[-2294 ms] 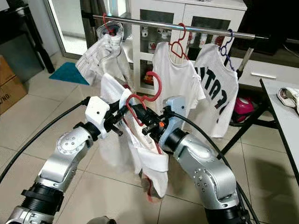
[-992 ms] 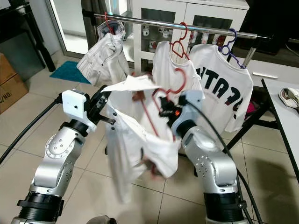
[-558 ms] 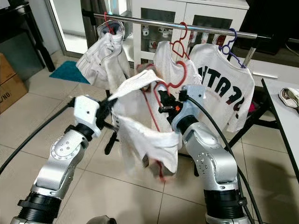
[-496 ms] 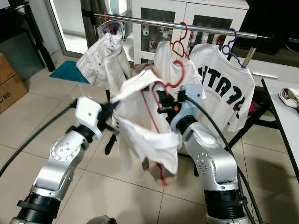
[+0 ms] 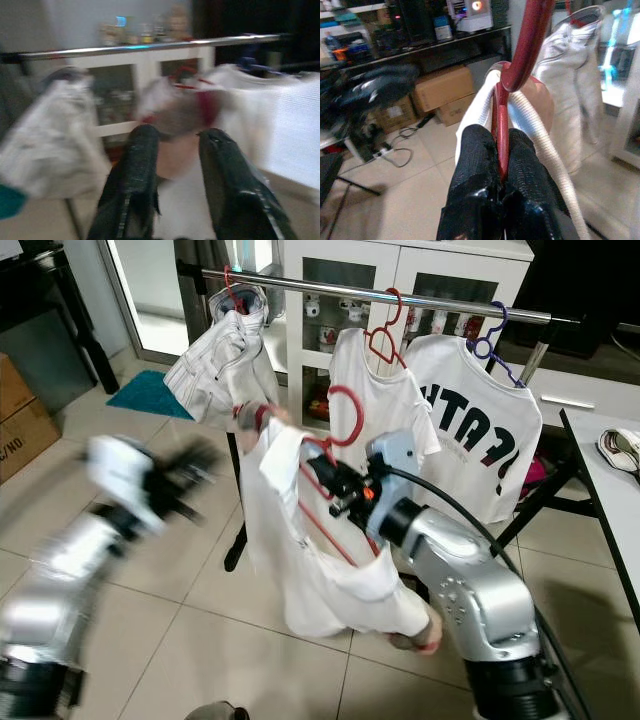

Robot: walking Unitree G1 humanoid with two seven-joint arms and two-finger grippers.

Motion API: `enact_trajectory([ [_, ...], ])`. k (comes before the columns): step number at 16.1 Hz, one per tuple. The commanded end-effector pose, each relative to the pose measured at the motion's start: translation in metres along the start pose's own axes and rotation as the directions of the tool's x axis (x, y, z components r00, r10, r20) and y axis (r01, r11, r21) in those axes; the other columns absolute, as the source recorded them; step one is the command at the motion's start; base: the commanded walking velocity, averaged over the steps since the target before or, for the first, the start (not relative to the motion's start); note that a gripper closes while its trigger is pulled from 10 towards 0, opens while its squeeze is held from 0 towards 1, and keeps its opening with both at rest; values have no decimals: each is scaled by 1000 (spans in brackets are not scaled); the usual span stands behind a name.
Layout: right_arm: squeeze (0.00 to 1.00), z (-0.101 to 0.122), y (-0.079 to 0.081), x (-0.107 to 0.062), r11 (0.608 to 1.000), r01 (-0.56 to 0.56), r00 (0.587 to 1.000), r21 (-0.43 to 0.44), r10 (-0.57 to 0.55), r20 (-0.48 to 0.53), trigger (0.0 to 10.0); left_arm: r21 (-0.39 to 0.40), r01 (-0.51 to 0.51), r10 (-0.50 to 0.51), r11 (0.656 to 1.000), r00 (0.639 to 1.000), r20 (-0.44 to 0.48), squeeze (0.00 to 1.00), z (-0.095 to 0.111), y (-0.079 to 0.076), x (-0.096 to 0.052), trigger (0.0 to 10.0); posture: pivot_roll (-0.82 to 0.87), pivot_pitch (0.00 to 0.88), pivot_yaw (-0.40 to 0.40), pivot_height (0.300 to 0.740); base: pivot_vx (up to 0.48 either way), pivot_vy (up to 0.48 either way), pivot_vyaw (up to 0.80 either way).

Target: Hang hanger

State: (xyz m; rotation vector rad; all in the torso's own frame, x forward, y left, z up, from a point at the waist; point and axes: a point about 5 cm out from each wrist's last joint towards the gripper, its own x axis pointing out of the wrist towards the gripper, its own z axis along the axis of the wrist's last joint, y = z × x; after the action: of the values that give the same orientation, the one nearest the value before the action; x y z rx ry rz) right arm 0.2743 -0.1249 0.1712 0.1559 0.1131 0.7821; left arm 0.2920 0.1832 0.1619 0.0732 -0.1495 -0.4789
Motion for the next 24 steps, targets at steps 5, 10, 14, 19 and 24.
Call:
enact_trajectory([
  [5,0,17,15,-9,980,-201,979,-10,201,40,10000,-213,-44,17,976,992,-127,188,-21,12,0,10000,0,0,3,740,0,0,0],
  [10,0,20,28,-15,956,-293,955,-10,293,45,10000,-200,40,-80,979,978,-194,0,-34,12,12,10000,-16,0,17,740,0,0,0],
  [14,0,19,28,-17,957,-291,955,-3,291,50,10000,-177,76,-111,981,973,-203,0,-35,10,13,0,-19,0,25,740,0,0,0],
  [19,0,18,28,-16,957,-290,956,2,289,50,10000,-151,80,-109,985,975,-194,0,-38,10,12,0,-14,0,19,740,0,0,0],
  [24,0,18,28,-16,957,-289,956,3,288,51,10000,-138,81,-105,987,979,-175,0,-37,12,12,0,-13,0,20,740,0,0,0],
])
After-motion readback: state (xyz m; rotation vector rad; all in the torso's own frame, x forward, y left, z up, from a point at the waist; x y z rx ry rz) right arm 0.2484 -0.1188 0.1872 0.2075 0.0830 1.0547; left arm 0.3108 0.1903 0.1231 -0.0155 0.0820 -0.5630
